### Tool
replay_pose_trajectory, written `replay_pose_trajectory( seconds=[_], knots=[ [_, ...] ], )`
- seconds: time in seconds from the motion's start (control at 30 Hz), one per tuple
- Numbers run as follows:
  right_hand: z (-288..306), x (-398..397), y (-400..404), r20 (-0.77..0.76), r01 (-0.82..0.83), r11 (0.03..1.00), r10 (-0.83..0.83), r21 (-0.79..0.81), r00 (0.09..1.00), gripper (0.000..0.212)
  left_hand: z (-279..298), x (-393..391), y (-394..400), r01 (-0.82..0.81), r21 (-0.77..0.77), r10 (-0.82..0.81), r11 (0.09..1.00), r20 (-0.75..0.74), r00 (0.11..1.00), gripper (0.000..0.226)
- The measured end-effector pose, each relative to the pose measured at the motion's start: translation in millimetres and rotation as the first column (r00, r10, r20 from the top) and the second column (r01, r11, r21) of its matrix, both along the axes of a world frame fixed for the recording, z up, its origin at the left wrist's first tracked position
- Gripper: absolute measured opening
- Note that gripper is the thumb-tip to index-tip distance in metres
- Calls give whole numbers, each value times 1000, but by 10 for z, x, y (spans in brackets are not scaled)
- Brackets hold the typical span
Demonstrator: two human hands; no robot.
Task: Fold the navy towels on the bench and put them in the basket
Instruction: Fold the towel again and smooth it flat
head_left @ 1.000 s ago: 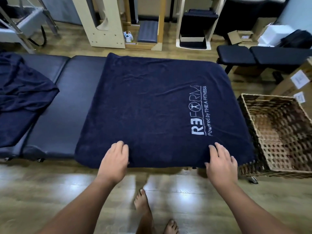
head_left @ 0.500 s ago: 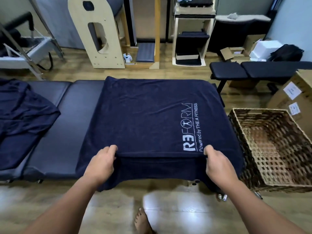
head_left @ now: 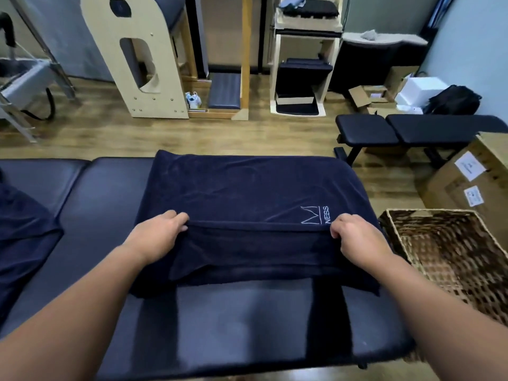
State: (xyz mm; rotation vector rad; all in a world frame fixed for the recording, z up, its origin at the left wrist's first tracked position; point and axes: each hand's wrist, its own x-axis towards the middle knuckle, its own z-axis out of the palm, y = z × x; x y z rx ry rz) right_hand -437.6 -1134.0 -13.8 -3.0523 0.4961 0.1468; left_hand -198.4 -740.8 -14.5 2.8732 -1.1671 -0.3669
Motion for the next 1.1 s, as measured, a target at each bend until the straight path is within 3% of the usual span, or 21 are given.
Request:
replay_pose_trajectory(
  seconds=[0.17,0.33,0.43,0.5,0.6,0.7,0.8,0.9,1.03,1.1],
  knots=[
    [93,670,-243,-98,50,998,-53,-42,994,22,-62,748,-340,27,19,-27,999,-13,1000,15],
    [158,1250,-364,-103,107,983,-123,-148,987,29,-98,1249,-757,-40,21,37,999,156,987,19],
    [112,1446,-338,-159,165,968,-196,-189,968,44,-209,1346,-884,-100,-58,111,993,228,967,25],
    [8,1412,-242,-191,118,979,-149,-166,970,45,-280,1238,-895,0,-120,30,993,251,968,22],
    [-178,1152,-49,-186,-66,997,74,50,980,42,-358,817,-843,244,-215,-189,945,249,950,17],
    [-318,834,97,-267,-103,986,134,127,954,52,-455,308,-696,393,-175,-366,903,169,915,33],
    [-361,579,196,-307,-55,996,75,74,949,72,-556,-3,-573,377,-23,-376,926,49,925,50],
    [-402,462,210,-340,-89,995,99,46,935,82,-630,-54,-567,308,-12,-308,951,9,951,36],
    [-462,450,215,-291,-57,998,61,22,955,77,-596,-130,-646,168,17,-166,986,-95,982,14],
    [-467,431,254,-277,-6,999,20,49,961,74,-555,-207,-672,131,60,-124,990,-119,985,14]
  ],
)
